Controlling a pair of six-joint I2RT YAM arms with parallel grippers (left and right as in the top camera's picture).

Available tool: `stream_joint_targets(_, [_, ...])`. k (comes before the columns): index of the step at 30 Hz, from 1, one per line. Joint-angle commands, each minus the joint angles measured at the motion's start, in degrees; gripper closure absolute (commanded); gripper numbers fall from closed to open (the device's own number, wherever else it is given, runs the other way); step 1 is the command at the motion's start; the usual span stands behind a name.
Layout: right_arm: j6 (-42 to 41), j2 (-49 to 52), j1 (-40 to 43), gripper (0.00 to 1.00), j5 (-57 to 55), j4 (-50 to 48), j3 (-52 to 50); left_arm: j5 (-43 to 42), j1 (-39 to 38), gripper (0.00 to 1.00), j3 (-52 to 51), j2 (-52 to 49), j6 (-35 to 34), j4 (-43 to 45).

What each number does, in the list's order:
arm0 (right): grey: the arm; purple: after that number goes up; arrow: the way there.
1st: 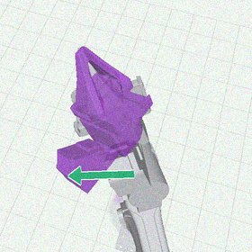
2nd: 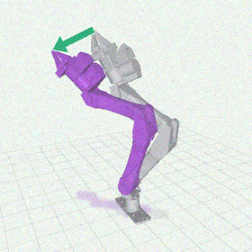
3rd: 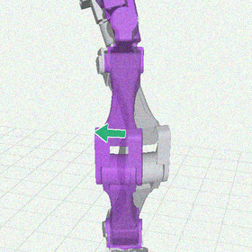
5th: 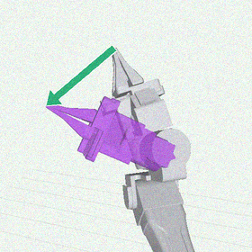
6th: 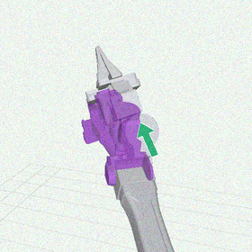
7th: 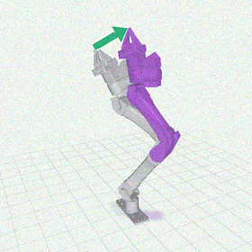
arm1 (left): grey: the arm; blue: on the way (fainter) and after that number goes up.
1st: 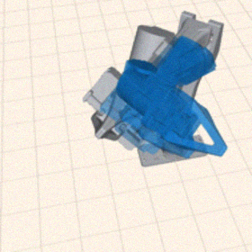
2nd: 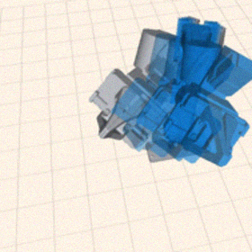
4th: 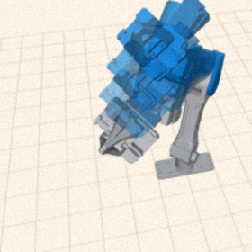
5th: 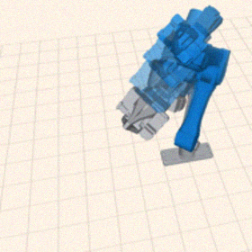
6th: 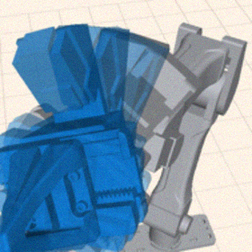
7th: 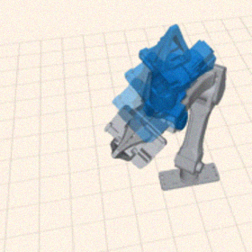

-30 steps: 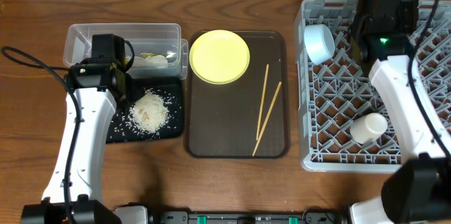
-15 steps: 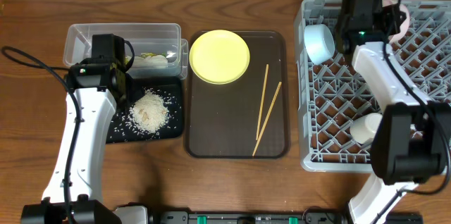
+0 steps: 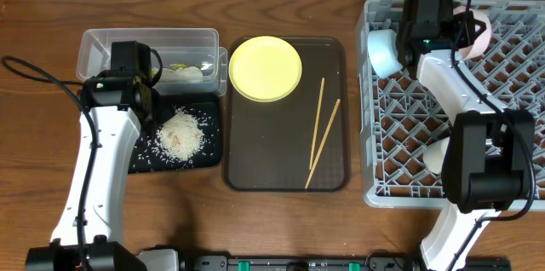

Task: Sort waste into correct bins and load items into the dishwasher rack
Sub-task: 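Carry the white bowl to the rack's back row and release it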

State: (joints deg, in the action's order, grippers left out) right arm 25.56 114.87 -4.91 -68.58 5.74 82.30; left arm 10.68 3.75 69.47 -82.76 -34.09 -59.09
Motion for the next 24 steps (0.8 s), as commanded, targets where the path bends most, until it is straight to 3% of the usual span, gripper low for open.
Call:
stream_joint_targets(1, [-2.89, 1.31, -1.60, 0.99, 3.54, 0.07, 0.17, 0.28, 0.20, 0.29, 0.50, 0.26, 0.33, -0.20])
stream_joint_targets(11, [-4.59, 1.31, -1.92, 0.98, 4.61, 0.07, 0.17, 0.26, 0.20, 0.29, 0.50, 0.26, 0.35, -0.20])
stream_joint_targets(19, [-5.44, 1.31, -3.50, 0.74, 13.75, 3.17, 0.17, 0.26, 0.20, 0.29, 0.50, 0.26, 0.35, -0.20])
stream_joint_targets(24, [-11.52, 1.01, -4.59, 0.73, 15.50, 7.82, 0.17, 0.26, 0.20, 0.29, 0.50, 0.26, 0.33, -0.20])
